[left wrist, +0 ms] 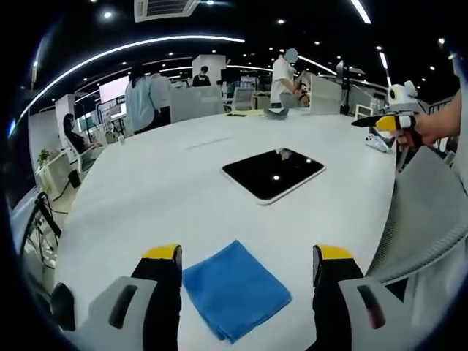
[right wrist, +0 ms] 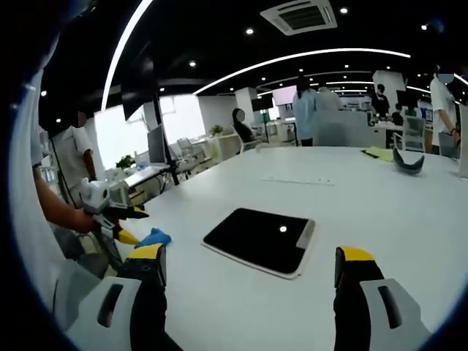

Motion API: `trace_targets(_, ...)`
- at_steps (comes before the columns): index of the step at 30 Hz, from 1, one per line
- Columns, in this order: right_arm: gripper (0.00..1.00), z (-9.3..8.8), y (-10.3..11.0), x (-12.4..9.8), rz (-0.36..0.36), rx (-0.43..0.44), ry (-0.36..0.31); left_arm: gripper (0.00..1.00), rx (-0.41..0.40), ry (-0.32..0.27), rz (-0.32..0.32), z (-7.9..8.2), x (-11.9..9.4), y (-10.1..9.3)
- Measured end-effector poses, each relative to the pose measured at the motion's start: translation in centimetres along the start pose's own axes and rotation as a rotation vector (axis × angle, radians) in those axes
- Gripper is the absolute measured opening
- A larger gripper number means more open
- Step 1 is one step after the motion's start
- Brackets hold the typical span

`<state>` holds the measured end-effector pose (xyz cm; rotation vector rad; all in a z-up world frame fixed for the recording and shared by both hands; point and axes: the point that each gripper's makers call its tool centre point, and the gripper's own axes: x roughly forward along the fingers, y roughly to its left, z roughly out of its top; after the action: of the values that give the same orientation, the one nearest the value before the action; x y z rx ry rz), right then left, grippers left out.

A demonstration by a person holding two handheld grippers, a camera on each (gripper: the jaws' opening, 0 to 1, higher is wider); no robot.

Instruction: Wipe the mirror surface with the cleaning cloth until all visible marks leave the cleaned area.

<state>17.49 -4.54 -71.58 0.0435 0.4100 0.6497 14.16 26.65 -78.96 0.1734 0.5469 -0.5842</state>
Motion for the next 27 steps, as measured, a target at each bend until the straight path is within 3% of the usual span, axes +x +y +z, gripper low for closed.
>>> trace_targets(18,0.95,-0.2,-0.1,-0.5,-0.002,-0.004,0.011,0.65,-0.011,0.078,0.007,-3.0,0.7,0.8)
trace_targets(27,0.95,0.0,-0.3,-0.6,-0.005,-0.002,0.011,0.63,-0.002,0.098,0.002,-3.8,1.1,0.9)
